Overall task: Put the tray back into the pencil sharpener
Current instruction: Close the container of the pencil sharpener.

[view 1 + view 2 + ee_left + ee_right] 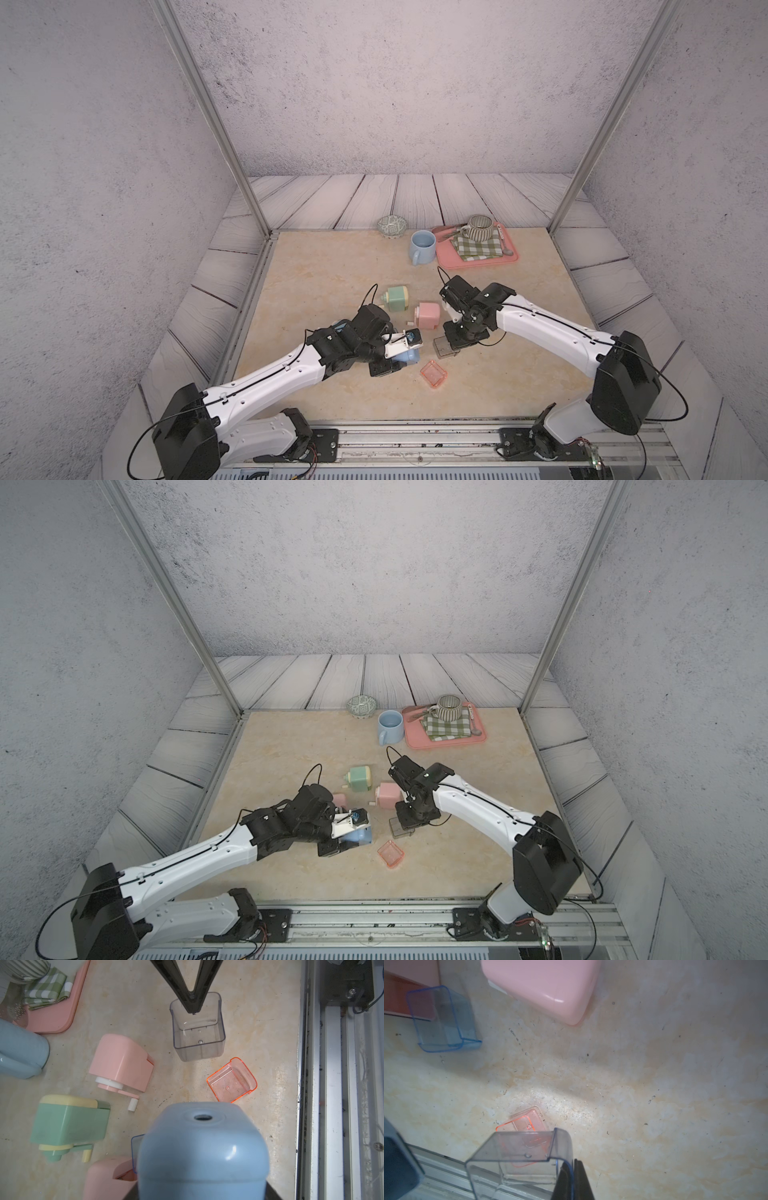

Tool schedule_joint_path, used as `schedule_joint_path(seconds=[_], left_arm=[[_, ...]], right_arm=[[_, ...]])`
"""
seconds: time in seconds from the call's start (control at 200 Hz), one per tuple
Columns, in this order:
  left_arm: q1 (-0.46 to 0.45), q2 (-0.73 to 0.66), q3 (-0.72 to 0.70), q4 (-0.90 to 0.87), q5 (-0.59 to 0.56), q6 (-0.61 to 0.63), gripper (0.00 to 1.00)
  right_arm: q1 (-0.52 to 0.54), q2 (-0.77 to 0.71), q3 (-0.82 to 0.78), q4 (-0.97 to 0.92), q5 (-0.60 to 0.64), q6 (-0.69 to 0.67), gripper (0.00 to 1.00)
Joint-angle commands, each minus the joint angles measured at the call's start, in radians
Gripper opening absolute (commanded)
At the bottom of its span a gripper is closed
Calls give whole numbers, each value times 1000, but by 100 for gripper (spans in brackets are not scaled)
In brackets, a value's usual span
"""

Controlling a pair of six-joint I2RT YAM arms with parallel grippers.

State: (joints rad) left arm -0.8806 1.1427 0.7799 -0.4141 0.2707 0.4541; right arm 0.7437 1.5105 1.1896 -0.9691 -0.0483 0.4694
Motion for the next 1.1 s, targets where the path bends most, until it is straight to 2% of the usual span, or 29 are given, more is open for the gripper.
schedule_joint_path(seconds=[0.0,0.931,1.096], left_arm=[[-6,2,38,21,-13,-40,18],[-11,15,45,74,-21,-130,18],[-11,25,49,65,-34,-133,18]], right_arm=[[23,-6,48,-44,-28,50,0],[131,123,217,-78,-63,124,0],[135,123,235,-73,-89,127,4]])
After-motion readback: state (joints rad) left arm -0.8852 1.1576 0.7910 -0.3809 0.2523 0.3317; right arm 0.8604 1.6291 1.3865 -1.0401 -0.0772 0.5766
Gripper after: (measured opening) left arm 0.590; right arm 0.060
